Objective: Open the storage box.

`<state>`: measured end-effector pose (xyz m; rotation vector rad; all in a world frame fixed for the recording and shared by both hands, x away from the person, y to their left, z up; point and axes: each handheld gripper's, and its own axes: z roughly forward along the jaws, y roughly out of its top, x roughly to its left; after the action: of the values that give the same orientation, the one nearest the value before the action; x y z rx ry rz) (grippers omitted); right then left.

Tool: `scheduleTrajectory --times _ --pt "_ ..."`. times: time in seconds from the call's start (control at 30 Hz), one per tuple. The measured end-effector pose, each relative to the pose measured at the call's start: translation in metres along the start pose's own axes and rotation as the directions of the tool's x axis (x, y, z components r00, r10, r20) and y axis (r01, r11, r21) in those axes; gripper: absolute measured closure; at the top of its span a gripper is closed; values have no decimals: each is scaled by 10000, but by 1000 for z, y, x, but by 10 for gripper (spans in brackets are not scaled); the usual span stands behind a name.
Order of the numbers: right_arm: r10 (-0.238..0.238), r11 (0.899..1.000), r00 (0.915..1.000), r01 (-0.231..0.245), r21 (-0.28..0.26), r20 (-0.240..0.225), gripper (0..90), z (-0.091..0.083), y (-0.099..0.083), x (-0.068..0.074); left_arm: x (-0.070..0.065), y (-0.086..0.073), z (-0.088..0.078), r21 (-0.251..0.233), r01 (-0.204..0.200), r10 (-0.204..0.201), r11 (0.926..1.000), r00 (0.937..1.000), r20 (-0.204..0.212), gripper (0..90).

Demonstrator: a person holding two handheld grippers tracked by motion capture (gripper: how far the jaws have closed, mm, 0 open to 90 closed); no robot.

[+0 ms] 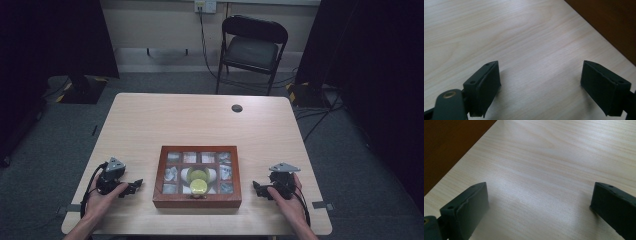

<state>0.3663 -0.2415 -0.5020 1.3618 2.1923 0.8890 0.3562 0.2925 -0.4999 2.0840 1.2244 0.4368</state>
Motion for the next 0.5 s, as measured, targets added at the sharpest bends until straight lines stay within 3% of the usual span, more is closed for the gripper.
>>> scheduleTrajectory --times 0.07,0.13,0.27,0.33,0.37,0.5 --pt "-4 10000 10000 4 0 -9 4 0 0 0 0 2 -2 13 31 -31 10000 9995 319 177" --pt "-39 10000 10000 39 10 -54 3 0 0 0 -1 3 -5 -38 -49 50 10000 9995 318 180" --pt "-63 10000 10000 63 8 -70 3 1 1 0 -2 6 -10 -307 340 -331 9990 9990 296 177" --pt "-88 10000 9999 88 12 -87 3 1 1 -1 -8 8 -12 -291 409 -391 9987 9974 610 178" --pt "-121 9999 9999 121 14 -120 3 1 1 -1 -15 11 -15 -358 69 -43 9993 9973 728 182" --pt "-155 9999 9998 155 13 -153 3 0 0 -1 -23 15 -17 -493 -329 361 9982 9971 663 193"
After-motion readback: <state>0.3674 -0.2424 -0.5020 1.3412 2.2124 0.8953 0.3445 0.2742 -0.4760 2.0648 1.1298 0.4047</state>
